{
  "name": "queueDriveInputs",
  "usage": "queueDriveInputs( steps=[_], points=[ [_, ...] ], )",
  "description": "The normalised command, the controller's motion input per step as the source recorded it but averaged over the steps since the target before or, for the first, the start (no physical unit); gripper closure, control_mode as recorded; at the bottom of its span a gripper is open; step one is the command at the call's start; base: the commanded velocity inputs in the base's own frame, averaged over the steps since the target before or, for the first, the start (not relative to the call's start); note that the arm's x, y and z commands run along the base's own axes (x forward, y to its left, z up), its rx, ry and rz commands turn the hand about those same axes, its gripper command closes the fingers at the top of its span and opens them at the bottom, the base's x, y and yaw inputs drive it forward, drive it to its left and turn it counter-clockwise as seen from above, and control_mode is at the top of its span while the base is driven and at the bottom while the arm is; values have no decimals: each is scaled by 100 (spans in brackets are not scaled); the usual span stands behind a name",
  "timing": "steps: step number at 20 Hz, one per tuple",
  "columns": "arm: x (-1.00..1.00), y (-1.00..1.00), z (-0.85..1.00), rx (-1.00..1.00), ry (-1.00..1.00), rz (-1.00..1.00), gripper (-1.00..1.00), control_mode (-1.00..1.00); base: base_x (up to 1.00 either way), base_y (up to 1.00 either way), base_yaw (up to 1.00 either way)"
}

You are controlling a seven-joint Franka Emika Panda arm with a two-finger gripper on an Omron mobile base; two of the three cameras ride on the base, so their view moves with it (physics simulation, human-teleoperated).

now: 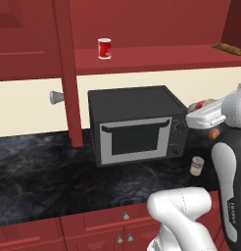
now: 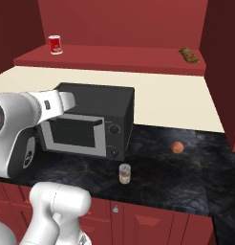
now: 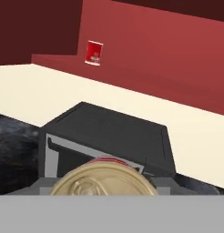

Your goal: Pick the cans from the counter and place them in their designated side in the cabinet.

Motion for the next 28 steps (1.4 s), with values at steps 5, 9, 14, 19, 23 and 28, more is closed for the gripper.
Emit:
queueDriveInputs(
  steps=[5, 9, 14, 19, 23, 28],
  points=[
    [11, 6, 35, 0, 0, 5, 100, -100, 0, 0, 0],
    [3, 12, 21, 0, -6, 5, 100, -100, 0, 0, 0],
    [1, 14, 8, 0, -17, 4, 100, -100, 0, 0, 0],
    [13, 6, 17, 0, -8, 4, 100, -100, 0, 0, 0],
    [16, 2, 26, 0, -3, 4, 100, -100, 0, 0, 0],
    [16, 9, 21, 0, 0, 3, 100, -100, 0, 0, 0]
  ],
)
